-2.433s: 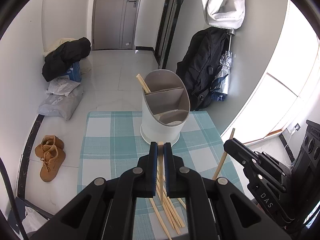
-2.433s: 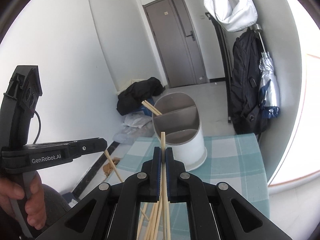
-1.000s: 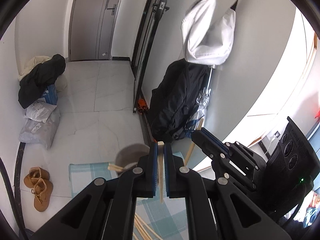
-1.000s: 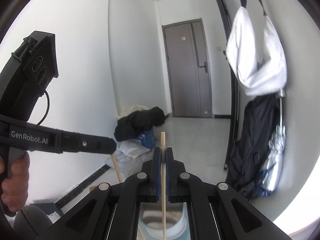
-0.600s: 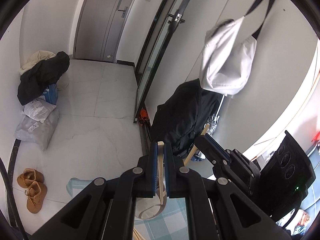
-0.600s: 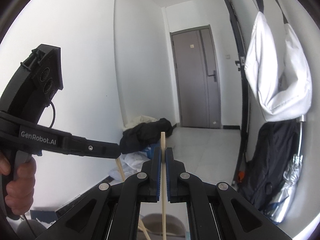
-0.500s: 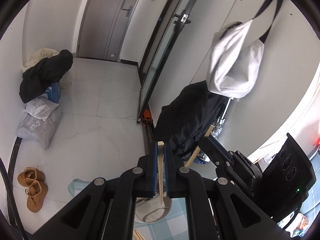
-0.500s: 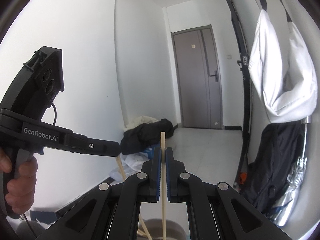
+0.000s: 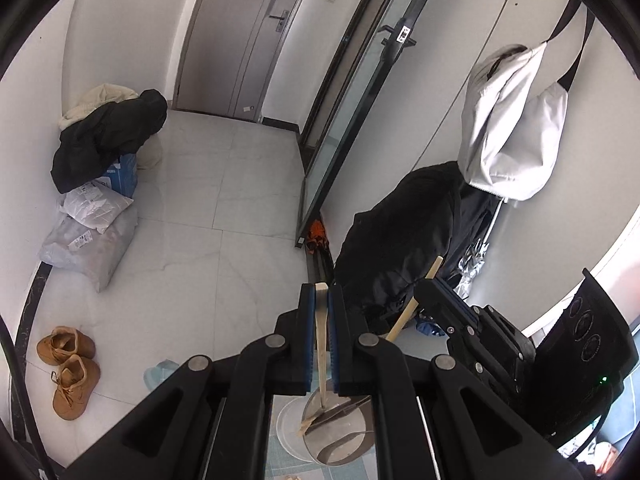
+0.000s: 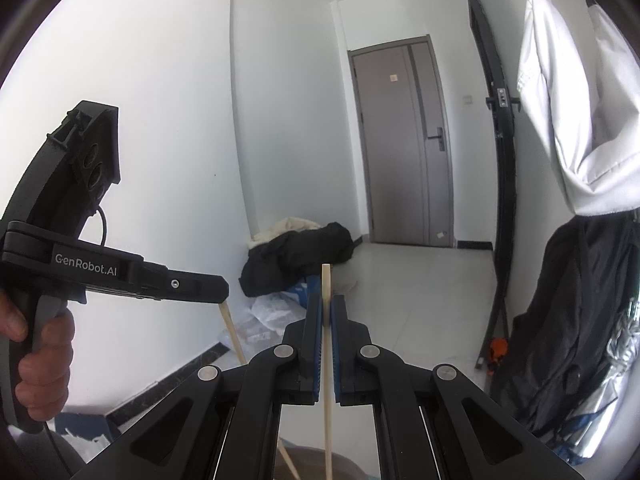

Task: Organize utensils
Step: 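Open both tools to drop the chopsticks into the holder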

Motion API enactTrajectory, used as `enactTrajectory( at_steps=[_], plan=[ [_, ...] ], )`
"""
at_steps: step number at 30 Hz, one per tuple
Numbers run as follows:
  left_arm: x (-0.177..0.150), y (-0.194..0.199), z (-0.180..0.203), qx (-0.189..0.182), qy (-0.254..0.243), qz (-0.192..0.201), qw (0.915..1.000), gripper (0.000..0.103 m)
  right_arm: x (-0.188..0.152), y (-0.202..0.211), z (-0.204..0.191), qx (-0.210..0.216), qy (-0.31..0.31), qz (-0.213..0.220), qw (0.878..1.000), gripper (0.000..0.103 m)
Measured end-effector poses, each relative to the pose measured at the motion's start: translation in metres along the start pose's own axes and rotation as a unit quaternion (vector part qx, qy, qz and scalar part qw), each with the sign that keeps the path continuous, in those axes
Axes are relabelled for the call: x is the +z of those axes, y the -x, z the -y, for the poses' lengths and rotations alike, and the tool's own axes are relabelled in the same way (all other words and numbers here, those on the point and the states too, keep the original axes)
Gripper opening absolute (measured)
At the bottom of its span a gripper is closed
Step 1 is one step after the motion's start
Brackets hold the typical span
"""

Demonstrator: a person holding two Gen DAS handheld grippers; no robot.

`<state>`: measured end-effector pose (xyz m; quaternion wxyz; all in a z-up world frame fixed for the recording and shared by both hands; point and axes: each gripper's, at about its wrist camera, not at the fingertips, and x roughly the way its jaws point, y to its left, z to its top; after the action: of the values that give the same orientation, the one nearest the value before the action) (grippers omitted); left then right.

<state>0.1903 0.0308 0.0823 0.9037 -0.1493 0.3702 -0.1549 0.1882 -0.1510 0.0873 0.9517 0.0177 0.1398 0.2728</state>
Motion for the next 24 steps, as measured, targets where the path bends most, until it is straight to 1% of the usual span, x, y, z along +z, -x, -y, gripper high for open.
enactTrajectory(
  at_steps=[3,5,6,10,12,13,14,16,17,18,19,21,22,23,24],
  plan=[
    [-0.004,-0.001,-0.003,-0.008,-0.001,-0.002,1.0,0.002,-0.008,-0.001,-0.006,-0.004,0.022,-0.009,1.0,0.004],
    [-0.007,0.0,-0.004,-0.013,-0.001,-0.004,0.9999,0.002,-0.015,-0.003,-0.013,-0.016,0.047,-0.02,0.999,0.004],
    [-0.009,0.0,-0.005,-0.012,-0.002,-0.006,0.9999,0.002,-0.02,-0.003,-0.015,-0.014,0.053,-0.026,0.998,0.004],
    [-0.019,0.002,-0.004,-0.018,-0.009,-0.017,0.9997,0.002,-0.033,0.001,-0.02,-0.015,0.064,-0.043,0.997,0.004],
    [-0.022,0.005,-0.004,-0.022,-0.01,-0.019,0.9995,0.003,-0.036,0.006,-0.021,-0.01,0.06,-0.047,0.997,0.004],
    [-0.023,0.005,-0.003,-0.015,-0.011,-0.023,0.9996,0.003,-0.037,0.006,-0.021,-0.008,0.055,-0.05,0.997,0.004],
    [-0.025,0.006,-0.003,-0.01,-0.012,-0.025,0.9996,0.005,-0.038,0.009,-0.021,-0.01,0.051,-0.051,0.997,0.004],
    [-0.028,0.007,-0.004,-0.001,-0.01,-0.033,0.9994,0.018,-0.041,0.018,-0.019,-0.014,0.035,-0.056,0.998,0.006],
    [-0.029,0.009,-0.005,0.006,-0.005,-0.036,0.9993,0.03,-0.041,0.021,-0.018,-0.017,0.029,-0.06,0.998,0.01],
    [-0.032,0.013,-0.008,0.007,0.003,-0.036,0.9993,0.039,-0.043,0.025,-0.018,-0.02,0.024,-0.061,0.998,0.016],
    [-0.034,0.018,-0.011,0.008,0.013,-0.03,0.9994,0.04,-0.044,0.03,-0.017,-0.022,0.018,-0.062,0.998,0.02],
    [-0.038,0.024,-0.013,0.022,0.02,-0.026,0.9992,0.043,-0.044,0.041,-0.017,-0.025,0.003,-0.06,0.998,0.034],
    [-0.04,0.028,-0.013,0.029,0.021,-0.025,0.9991,0.043,-0.045,0.045,-0.017,-0.028,-0.002,-0.059,0.998,0.038],
    [-0.042,0.033,-0.014,0.032,0.022,-0.022,0.999,0.044,-0.046,0.051,-0.018,-0.031,-0.006,-0.056,0.998,0.044],
    [-0.044,0.039,-0.014,0.036,0.024,-0.02,0.9988,0.045,-0.046,0.059,-0.02,-0.029,-0.012,-0.052,0.998,0.046]
  ],
)
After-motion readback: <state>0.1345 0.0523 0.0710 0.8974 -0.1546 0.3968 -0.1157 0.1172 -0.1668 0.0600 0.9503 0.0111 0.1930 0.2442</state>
